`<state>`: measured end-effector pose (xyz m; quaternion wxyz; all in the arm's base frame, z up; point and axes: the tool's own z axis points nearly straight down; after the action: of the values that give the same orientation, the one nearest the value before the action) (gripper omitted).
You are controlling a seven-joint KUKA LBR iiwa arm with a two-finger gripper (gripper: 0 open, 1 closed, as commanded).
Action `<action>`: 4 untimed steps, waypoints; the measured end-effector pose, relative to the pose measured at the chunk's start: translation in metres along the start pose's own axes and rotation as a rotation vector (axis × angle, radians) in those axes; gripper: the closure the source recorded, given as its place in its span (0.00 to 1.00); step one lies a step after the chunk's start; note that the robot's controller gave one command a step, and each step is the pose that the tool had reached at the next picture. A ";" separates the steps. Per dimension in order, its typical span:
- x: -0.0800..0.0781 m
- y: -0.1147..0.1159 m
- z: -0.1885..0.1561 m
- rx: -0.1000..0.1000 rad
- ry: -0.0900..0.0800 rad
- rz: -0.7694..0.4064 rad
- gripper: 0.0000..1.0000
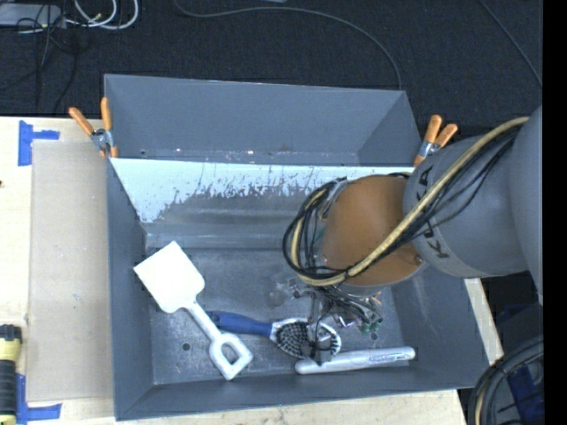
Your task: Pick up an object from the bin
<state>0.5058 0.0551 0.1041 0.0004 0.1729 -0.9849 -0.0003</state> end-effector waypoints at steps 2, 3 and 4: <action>0.012 -0.084 0.027 -0.003 -0.004 0.496 1.00; 0.020 -0.078 -0.005 -0.005 0.006 0.492 1.00; 0.019 -0.085 -0.074 -0.005 0.004 0.504 1.00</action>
Offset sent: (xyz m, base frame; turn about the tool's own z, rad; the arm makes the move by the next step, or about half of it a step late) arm 0.0000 0.0000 0.0000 0.0000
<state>0.5173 -0.0316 0.1776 0.0031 -0.0781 -0.9969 -0.0024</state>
